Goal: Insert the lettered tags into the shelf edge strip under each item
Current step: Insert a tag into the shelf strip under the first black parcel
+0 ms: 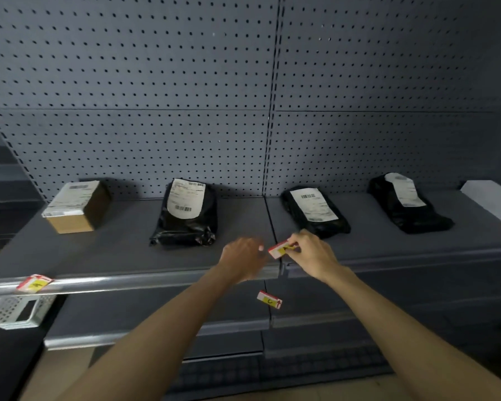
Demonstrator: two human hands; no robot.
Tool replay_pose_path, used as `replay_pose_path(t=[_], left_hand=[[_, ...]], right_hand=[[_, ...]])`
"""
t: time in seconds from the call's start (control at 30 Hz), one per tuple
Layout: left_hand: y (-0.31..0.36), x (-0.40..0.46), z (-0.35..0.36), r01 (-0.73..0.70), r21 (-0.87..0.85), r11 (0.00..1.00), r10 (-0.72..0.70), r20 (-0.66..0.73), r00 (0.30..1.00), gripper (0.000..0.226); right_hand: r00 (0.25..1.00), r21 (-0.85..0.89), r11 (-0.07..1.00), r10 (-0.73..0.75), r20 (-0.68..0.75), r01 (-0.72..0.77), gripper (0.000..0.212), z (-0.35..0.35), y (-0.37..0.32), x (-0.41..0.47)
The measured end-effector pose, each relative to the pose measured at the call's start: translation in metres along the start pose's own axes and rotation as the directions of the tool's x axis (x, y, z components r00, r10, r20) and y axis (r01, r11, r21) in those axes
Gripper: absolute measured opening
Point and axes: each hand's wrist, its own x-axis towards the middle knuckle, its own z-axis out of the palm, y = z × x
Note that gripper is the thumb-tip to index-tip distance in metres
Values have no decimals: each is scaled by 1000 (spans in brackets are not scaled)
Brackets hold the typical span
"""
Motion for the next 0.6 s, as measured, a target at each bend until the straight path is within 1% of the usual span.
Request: replay_pose_path(t=[0.13,0.23,0.27,0.37,0.47,0.6], left_hand=[[20,32,19,93,65,994,-97,58,994,44],[29,52,30,156,124,980,-162,48,986,59],[31,57,33,181,140,973,-188,43,981,61],[36,66,39,210,167,963,-218,34,975,54],[34,67,45,228,112,967,-233,37,972,44],[29,64,52,297,-5,955,-297,40,954,54]], right_hand=[[997,6,997,-71,21,71,16,6,20,18],[992,-11,993,-120,46,121,14,11,29,27],[990,-13,991,-129,54,130,15,12,31,29],[987,-3,990,-138,79,139,20,13,36,31],[985,2,990,-141,101,142,21,14,39,33],[984,8,992,-123,133,123,28,19,39,33]])
